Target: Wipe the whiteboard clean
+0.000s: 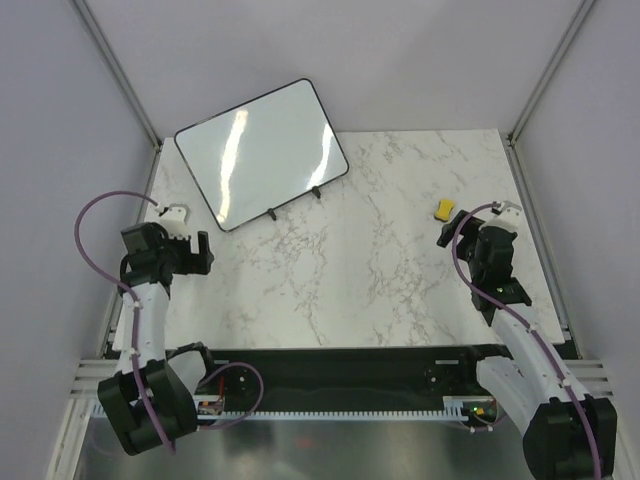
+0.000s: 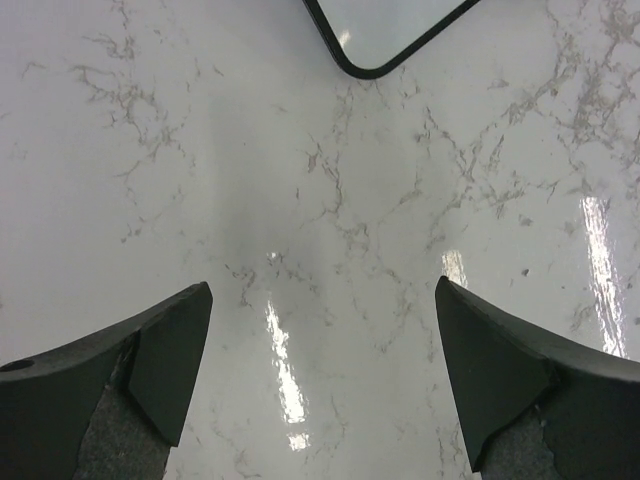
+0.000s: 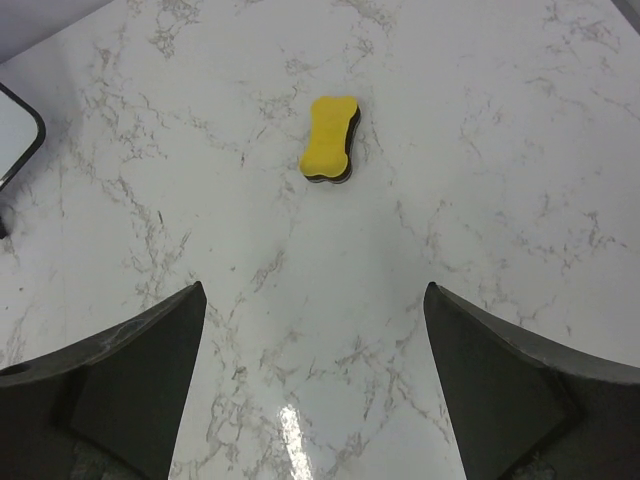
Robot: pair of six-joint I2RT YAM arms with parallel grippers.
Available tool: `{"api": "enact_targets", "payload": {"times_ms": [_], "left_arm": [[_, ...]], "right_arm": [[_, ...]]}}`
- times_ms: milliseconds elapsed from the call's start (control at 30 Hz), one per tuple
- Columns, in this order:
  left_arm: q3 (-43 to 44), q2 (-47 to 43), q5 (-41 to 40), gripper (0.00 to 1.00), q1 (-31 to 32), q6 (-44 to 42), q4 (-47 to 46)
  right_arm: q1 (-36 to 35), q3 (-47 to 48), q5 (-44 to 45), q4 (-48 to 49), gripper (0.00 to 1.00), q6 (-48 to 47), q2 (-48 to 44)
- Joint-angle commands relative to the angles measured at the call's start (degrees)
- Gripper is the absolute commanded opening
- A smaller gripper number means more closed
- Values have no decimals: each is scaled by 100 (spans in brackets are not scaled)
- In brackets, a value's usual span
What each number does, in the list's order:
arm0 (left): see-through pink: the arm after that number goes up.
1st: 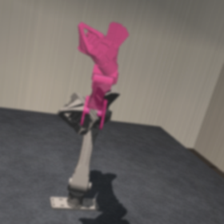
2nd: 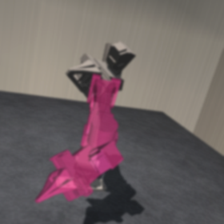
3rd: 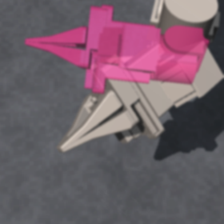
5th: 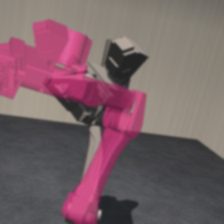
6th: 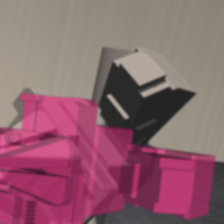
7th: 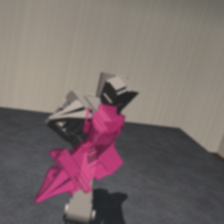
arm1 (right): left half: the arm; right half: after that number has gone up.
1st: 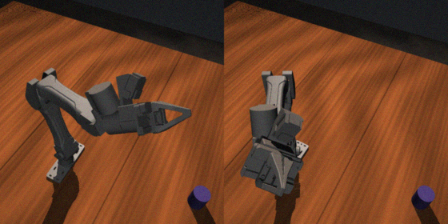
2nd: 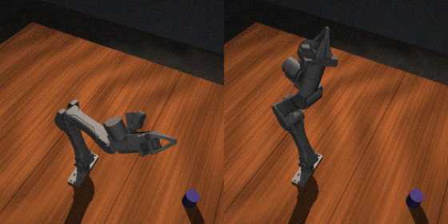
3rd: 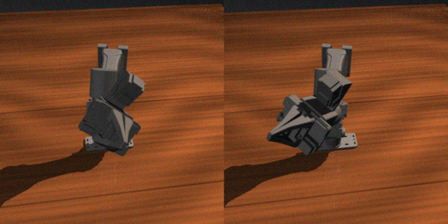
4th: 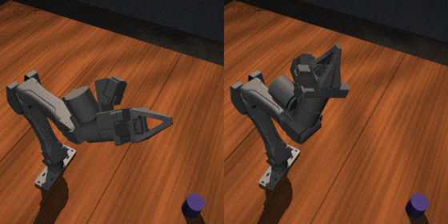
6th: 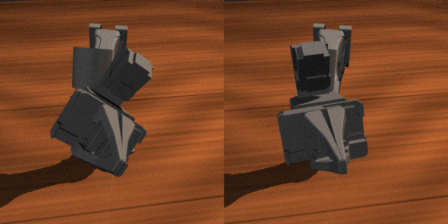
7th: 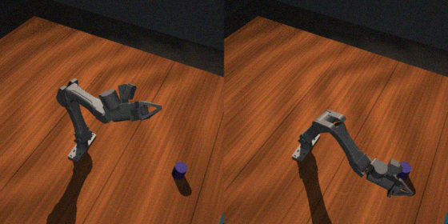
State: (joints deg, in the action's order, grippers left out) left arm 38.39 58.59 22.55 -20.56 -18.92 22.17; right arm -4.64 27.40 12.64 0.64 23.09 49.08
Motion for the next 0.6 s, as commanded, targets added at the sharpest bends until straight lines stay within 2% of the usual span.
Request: {"api": "enact_targets", "payload": {"times_ms": [0,100,200,367,567], "left_arm": [[-542,-549,-197,99,-36,-200,-310],[-964,-1050,-216,99,-45,-349,-459],[-1053,-1402,-181,99,-36,-349,-398],[-1141,-1631,179,99,-36,-376,-398],[-1132,-1684,198,99,-36,-402,-354]], "right_arm": [[7,-225,-175,270,98,363,-363],[7,-331,123,-38,98,336,-679],[7,-541,63,23,98,424,-1005],[8,-718,-297,243,98,538,-1234],[8,-859,-517,322,98,583,-1313]]}}
